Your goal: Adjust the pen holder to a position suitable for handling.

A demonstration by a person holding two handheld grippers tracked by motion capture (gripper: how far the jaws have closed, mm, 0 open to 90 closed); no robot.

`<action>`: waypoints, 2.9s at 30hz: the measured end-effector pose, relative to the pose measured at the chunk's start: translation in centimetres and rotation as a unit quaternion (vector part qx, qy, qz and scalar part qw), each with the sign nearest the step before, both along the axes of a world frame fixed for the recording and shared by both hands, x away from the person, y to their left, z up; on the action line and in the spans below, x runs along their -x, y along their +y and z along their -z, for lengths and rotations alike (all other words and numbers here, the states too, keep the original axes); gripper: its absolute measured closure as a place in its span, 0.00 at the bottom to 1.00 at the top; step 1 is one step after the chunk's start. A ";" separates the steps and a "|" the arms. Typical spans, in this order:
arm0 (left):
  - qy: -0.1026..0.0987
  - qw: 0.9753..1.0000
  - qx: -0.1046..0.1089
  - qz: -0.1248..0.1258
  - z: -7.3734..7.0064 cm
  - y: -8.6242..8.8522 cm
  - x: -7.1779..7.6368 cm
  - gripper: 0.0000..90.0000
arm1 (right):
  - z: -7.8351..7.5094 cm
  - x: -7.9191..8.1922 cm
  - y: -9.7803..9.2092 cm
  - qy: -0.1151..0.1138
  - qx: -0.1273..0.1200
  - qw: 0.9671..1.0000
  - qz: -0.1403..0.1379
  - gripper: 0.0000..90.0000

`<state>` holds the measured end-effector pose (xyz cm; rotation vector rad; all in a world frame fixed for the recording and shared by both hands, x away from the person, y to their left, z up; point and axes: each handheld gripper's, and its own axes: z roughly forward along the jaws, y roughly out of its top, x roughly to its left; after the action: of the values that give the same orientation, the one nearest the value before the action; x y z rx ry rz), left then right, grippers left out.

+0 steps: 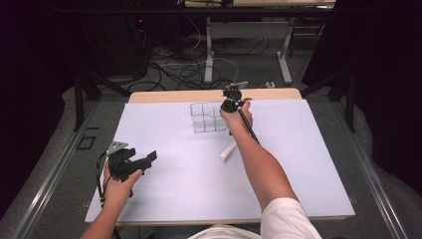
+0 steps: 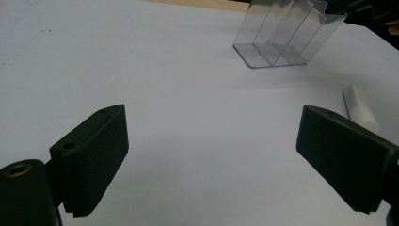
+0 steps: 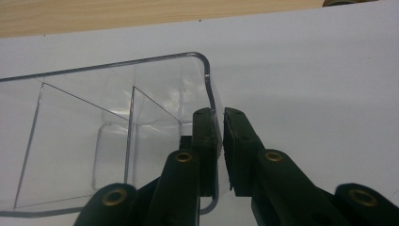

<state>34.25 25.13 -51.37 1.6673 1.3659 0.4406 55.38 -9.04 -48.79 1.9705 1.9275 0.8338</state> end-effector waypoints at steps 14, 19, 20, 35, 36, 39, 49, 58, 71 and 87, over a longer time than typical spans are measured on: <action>0.002 1.000 -0.006 0.004 0.2 -0.3 -0.1 0.11 | -0.3 1.7 0.9 0.013 -0.009 0.999 -0.036 0.94; 0.004 1.000 -0.010 0.007 0.3 -0.5 -0.2 0.11 | -0.6 2.7 1.2 0.026 -0.009 0.998 -0.052 0.95; 0.008 1.000 -0.012 0.010 0.3 -0.5 -0.2 0.11 | -0.6 2.9 1.2 0.029 -0.006 0.998 -0.053 0.95; 0.004 1.000 -0.015 0.015 0.3 -1.4 -0.3 0.11 | -0.6 6.7 2.1 0.050 -0.004 0.994 -0.101 0.94; 0.005 1.000 -0.017 0.018 0.2 -1.4 -0.2 0.11 | -0.5 6.9 2.3 0.044 -0.009 0.994 -0.102 0.93; 0.003 1.000 -0.018 0.018 0.2 -1.4 -0.2 0.12 | -0.8 7.4 2.4 0.060 0.002 0.992 -0.110 0.93; 0.007 1.000 -0.021 0.022 0.2 -1.6 -0.2 0.13 | -0.5 8.4 2.4 0.065 -0.025 0.991 -0.113 0.91; 0.002 1.000 -0.020 0.019 0.3 -1.6 -0.2 0.14 | -0.4 8.4 1.8 0.080 -0.051 0.988 -0.120 0.88; 0.007 0.999 -0.026 0.019 0.2 -1.4 -0.2 0.17 | -1.1 10.0 -0.7 -0.033 -0.092 0.977 -0.192 0.69; 0.008 1.000 -0.024 0.018 0.4 -1.5 -0.3 0.17 | -0.1 7.1 -1.0 -0.128 -0.066 0.964 -0.226 0.96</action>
<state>34.56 23.66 -51.73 1.7358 1.3440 0.4420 48.25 -10.02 -48.71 1.4059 2.2367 1.2894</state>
